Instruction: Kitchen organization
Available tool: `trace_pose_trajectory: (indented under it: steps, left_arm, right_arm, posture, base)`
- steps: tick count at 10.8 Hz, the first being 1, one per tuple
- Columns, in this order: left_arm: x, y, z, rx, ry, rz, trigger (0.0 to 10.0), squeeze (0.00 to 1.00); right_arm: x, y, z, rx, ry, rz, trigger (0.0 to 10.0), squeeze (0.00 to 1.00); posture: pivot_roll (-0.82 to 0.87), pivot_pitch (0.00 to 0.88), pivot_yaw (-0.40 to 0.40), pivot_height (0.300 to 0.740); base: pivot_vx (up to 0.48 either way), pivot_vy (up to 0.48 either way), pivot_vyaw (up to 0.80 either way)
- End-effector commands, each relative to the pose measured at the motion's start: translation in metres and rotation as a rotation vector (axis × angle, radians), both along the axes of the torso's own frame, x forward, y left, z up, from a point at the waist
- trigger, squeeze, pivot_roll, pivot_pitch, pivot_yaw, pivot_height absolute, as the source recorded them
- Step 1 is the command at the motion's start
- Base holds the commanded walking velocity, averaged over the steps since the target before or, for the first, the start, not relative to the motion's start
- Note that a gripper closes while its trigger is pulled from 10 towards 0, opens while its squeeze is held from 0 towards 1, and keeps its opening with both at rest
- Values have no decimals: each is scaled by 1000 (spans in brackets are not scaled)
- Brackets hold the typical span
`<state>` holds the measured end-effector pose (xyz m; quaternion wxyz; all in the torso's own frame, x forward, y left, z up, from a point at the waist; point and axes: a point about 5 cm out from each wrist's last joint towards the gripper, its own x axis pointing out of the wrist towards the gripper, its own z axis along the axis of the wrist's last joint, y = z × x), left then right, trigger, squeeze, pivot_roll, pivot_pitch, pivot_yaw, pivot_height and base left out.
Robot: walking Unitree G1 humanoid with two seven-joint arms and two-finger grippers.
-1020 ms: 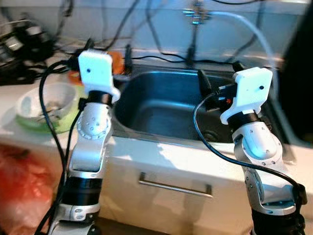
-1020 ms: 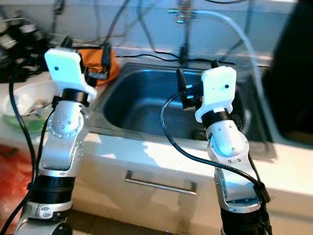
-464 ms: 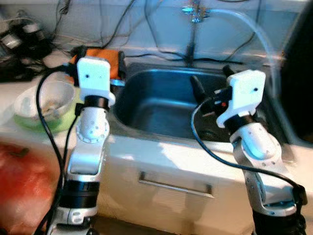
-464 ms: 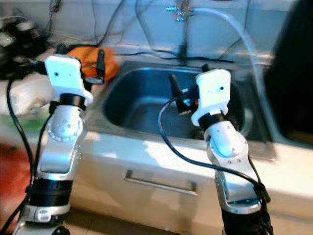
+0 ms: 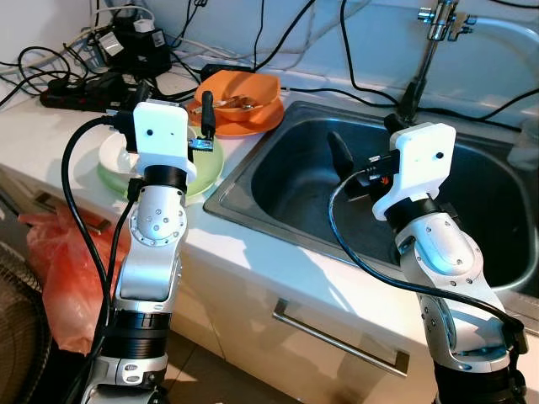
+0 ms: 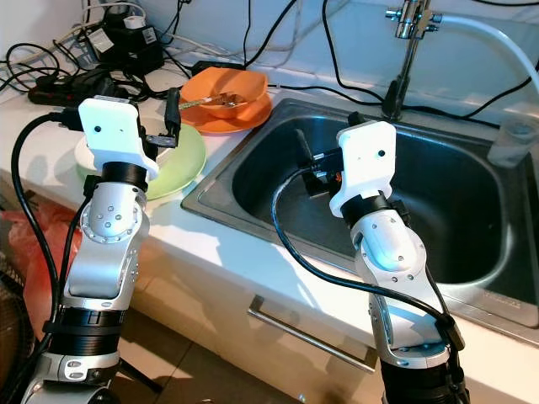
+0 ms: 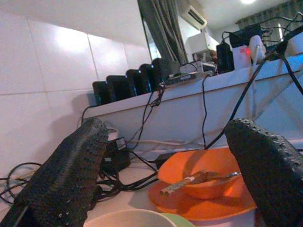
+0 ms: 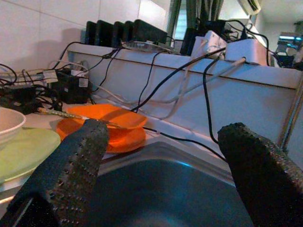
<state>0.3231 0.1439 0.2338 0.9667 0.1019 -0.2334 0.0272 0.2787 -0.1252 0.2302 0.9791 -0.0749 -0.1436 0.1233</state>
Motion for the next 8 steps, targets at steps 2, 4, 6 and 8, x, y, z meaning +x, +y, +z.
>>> trace_pose_trajectory:
  steps: [2,4,6,8]
  left_arm:
    - [1,3,-6,-15,41,7,10000,0]
    - [3,8,-3,-15,48,31,10000,0]
    - [1,12,5,-26,44,29,10000,0]
    - [-15,24,-3,-6,54,40,10000,0]
  right_arm:
    - [0,-2,1,8,3,-8,10000,0]
    - [0,-1,1,12,1,-8,10000,0]
    - [1,-2,1,16,4,-7,10000,0]
    - [2,3,-2,18,45,62,10000,0]
  posture:
    - [-95,0,54,740]
    - [-93,0,58,740]
    - [-85,0,62,740]
    - [-61,0,52,740]
  base:
    - [0,0,0]
    - [0,0,0]
    - [0,0,0]
    - [0,0,0]
